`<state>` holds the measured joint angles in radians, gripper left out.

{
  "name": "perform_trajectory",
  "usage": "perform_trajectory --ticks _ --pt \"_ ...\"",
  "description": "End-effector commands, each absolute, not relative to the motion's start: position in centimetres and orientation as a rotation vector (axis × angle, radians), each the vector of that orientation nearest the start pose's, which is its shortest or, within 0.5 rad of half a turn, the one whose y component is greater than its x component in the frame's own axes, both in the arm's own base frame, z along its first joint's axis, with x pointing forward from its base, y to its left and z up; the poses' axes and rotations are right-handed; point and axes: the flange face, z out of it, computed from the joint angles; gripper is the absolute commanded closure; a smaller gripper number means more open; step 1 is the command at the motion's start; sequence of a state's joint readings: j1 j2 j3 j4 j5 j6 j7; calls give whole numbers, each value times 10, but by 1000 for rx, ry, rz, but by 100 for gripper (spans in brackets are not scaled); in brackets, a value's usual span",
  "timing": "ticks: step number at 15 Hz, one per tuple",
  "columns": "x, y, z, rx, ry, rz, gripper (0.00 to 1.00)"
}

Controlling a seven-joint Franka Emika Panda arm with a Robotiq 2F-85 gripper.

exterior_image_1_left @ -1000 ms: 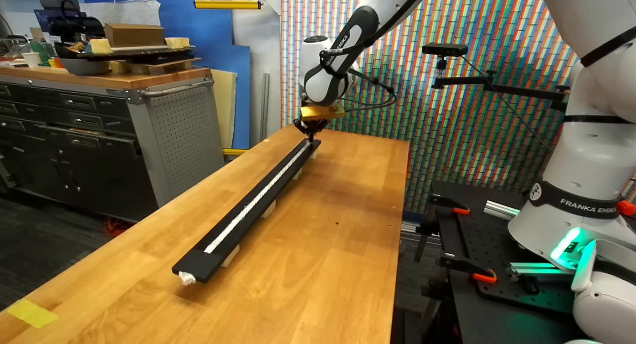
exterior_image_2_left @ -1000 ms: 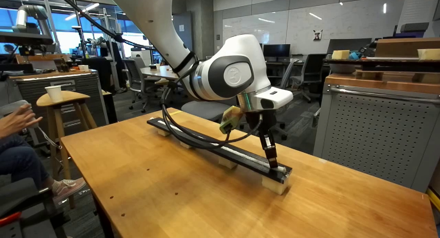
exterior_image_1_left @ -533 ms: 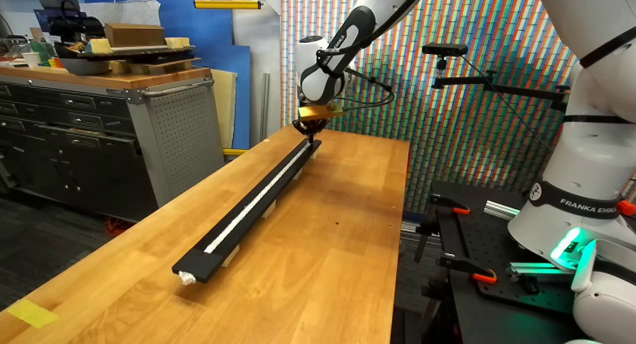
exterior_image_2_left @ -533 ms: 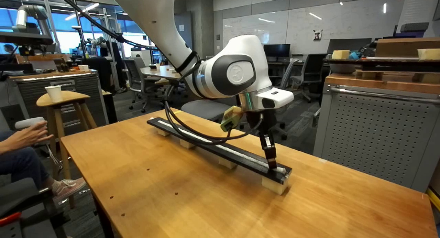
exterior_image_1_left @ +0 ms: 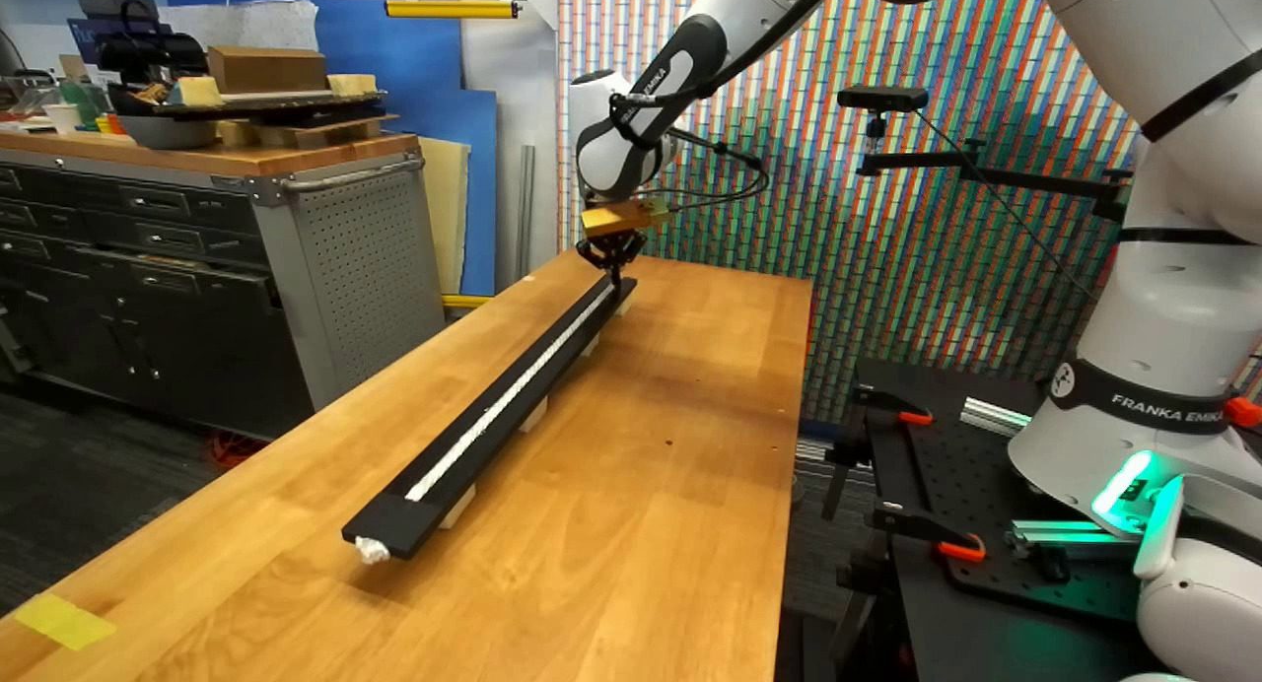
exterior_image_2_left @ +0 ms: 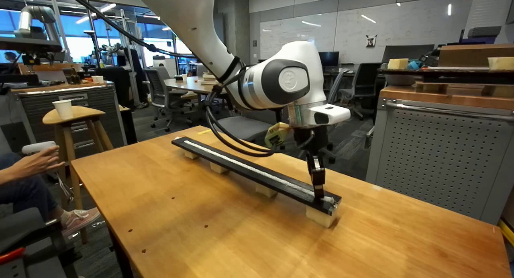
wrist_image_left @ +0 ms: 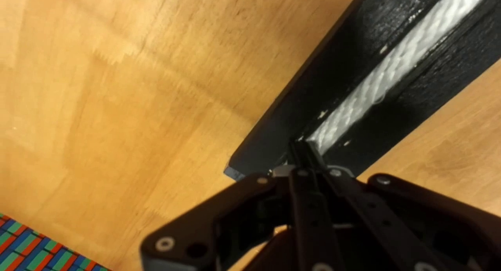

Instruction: Put the rope on the skate then press on it

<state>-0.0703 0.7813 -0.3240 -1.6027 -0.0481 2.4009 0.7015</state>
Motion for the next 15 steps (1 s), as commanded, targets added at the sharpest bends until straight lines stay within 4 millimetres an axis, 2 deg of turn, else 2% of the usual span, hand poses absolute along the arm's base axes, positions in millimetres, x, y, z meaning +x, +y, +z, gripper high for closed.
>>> perform_trajectory --ticks 1,10,15 --pt "669 -249 176 -2986 1594 -90 100" --pt "654 -255 204 -2940 1626 -256 100" --pt "652 -264 204 -2914 1653 -308 100"
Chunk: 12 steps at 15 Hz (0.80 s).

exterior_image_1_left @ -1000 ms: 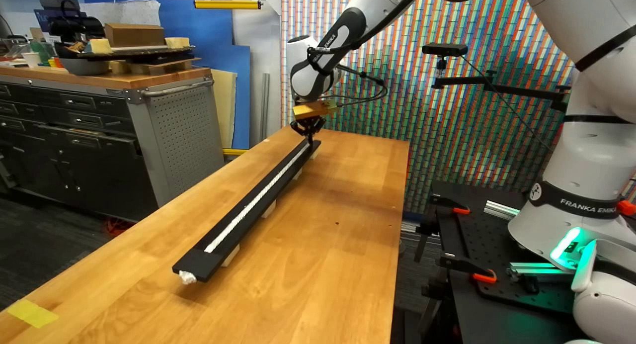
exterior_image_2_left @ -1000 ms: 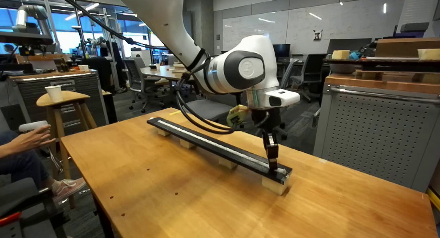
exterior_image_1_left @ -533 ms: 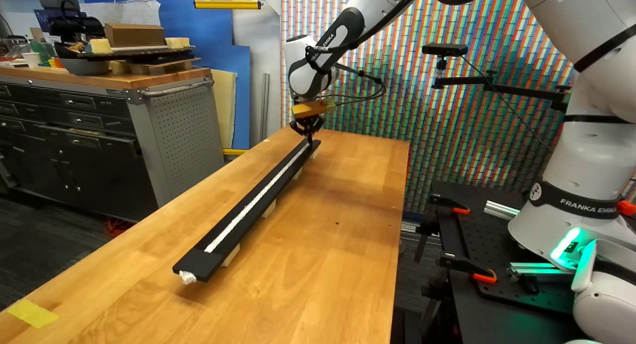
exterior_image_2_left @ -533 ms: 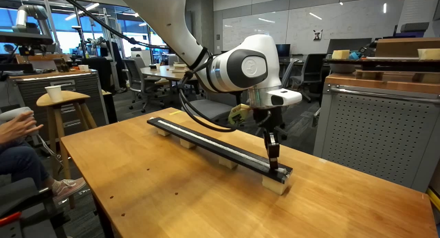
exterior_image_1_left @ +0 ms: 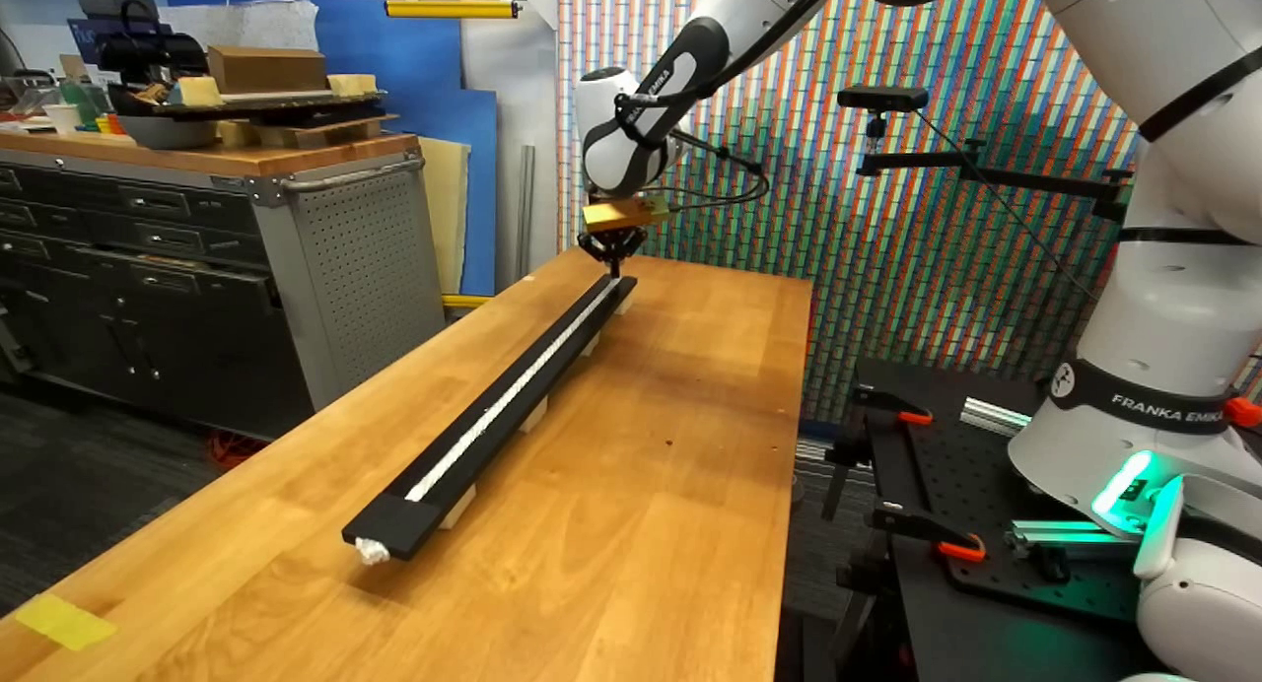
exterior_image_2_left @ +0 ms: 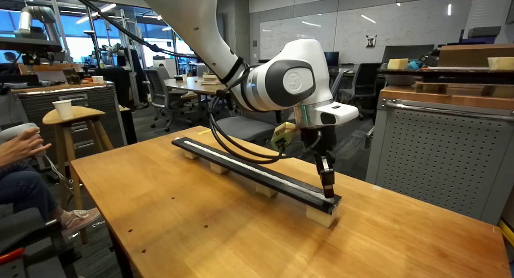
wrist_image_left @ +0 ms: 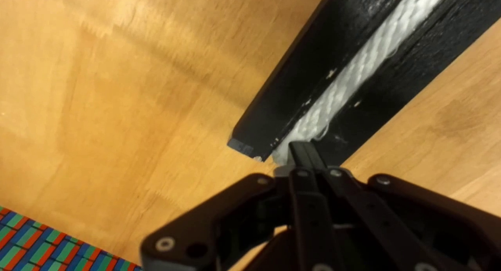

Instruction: Put the rope on the skate then press on it

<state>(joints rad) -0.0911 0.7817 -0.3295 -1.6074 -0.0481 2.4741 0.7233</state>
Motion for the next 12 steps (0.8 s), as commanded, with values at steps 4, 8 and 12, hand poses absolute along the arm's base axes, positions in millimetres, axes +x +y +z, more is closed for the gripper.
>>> perform_trajectory --ticks 4,8,12 --pt "656 -262 196 -2921 1649 -279 100" --pt "660 -257 181 -2931 1629 -223 100" --pt "661 -256 171 -2934 1623 -187 100"
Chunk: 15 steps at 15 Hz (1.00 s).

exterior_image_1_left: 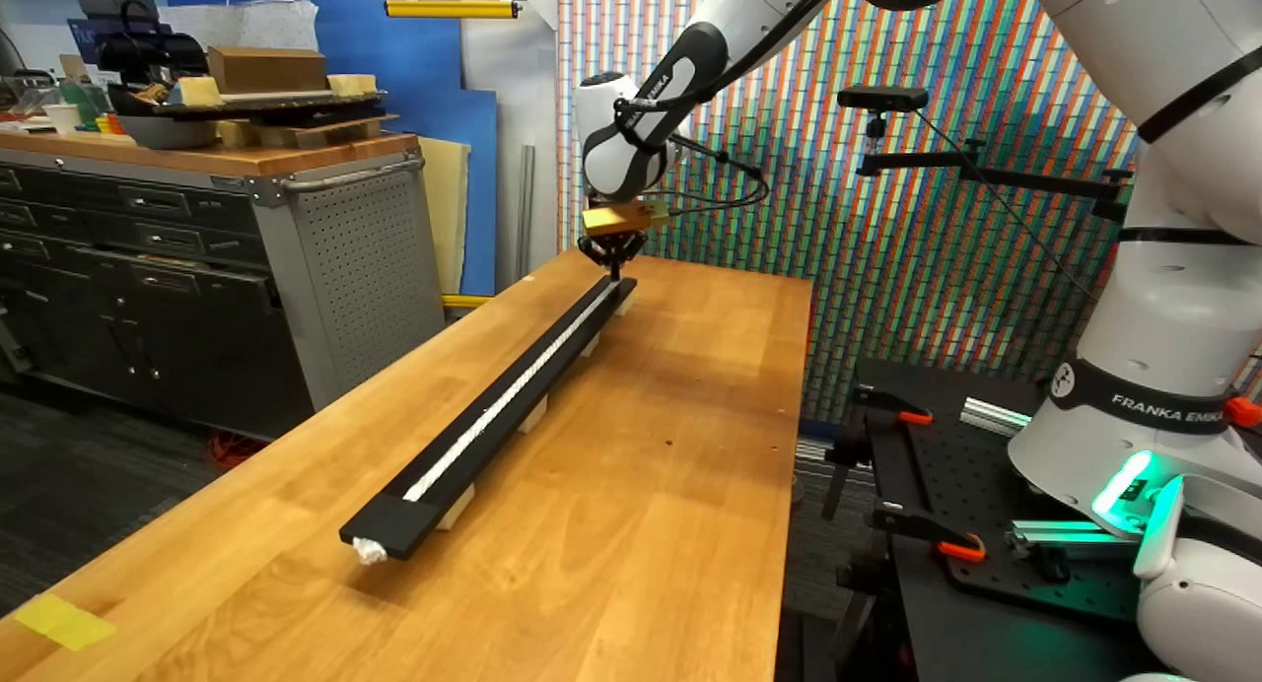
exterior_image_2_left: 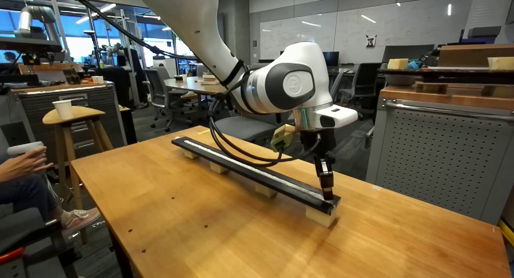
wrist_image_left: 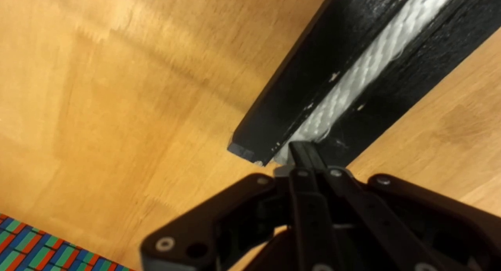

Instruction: Put the rope on the skate then press on it

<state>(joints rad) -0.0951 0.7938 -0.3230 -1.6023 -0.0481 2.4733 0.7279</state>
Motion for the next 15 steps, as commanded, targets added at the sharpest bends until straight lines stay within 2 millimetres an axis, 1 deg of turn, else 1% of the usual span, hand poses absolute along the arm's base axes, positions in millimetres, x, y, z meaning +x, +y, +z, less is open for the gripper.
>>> perform_trajectory --ticks 1,3,6,9,11,15 --pt "660 -257 172 -2932 1628 -189 100" --pt "658 -256 176 -2931 1630 -203 100" --pt "656 -249 187 -2939 1618 -237 100" --pt "655 -235 203 -2959 1598 -282 100" --pt "655 -220 211 -2989 1566 -290 100" --pt "656 -174 225 -3113 1405 -275 100"
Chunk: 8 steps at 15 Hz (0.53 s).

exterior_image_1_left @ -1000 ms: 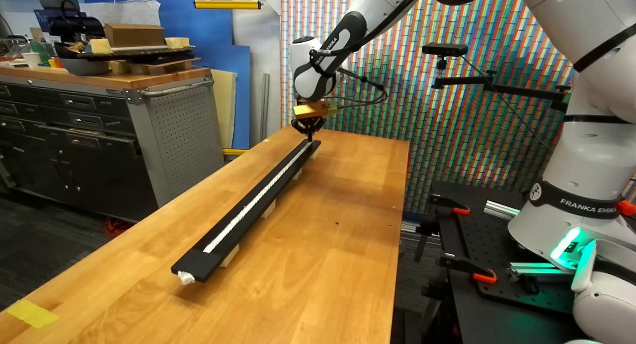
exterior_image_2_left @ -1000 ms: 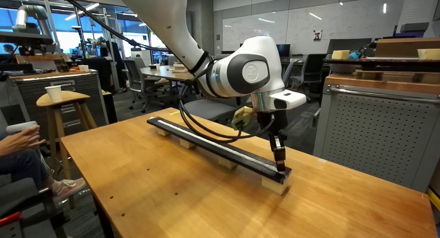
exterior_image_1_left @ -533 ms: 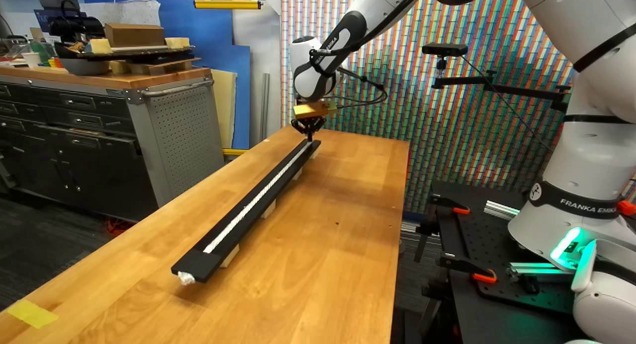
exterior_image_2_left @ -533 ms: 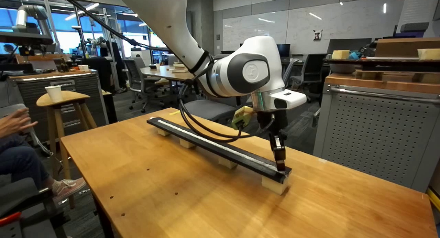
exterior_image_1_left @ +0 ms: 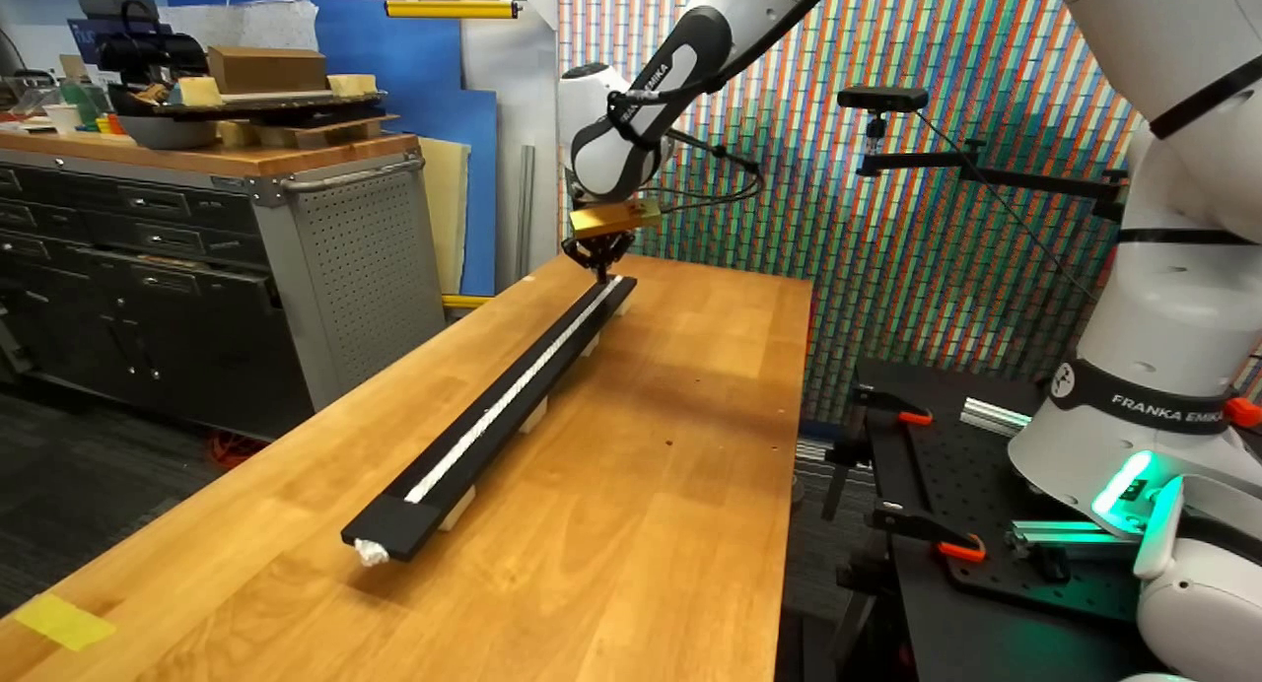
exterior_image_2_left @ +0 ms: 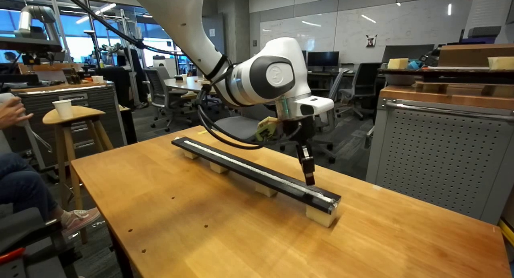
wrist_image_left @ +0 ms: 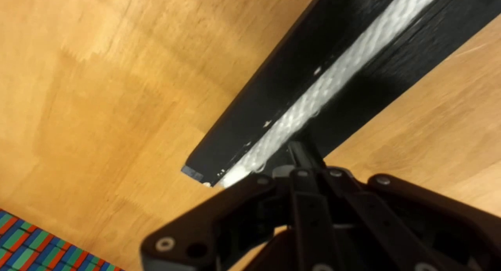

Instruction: Put the rope on the skate then press on it

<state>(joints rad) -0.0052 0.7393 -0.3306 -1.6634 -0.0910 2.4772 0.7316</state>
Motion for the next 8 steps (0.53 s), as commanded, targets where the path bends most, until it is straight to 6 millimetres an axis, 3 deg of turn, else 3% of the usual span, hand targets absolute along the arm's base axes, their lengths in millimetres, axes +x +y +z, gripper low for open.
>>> perform_trajectory --ticks 1,8 --pt "657 -162 228 -3151 1351 -270 100" --pt "654 -91 248 -3336 913 -144 100"
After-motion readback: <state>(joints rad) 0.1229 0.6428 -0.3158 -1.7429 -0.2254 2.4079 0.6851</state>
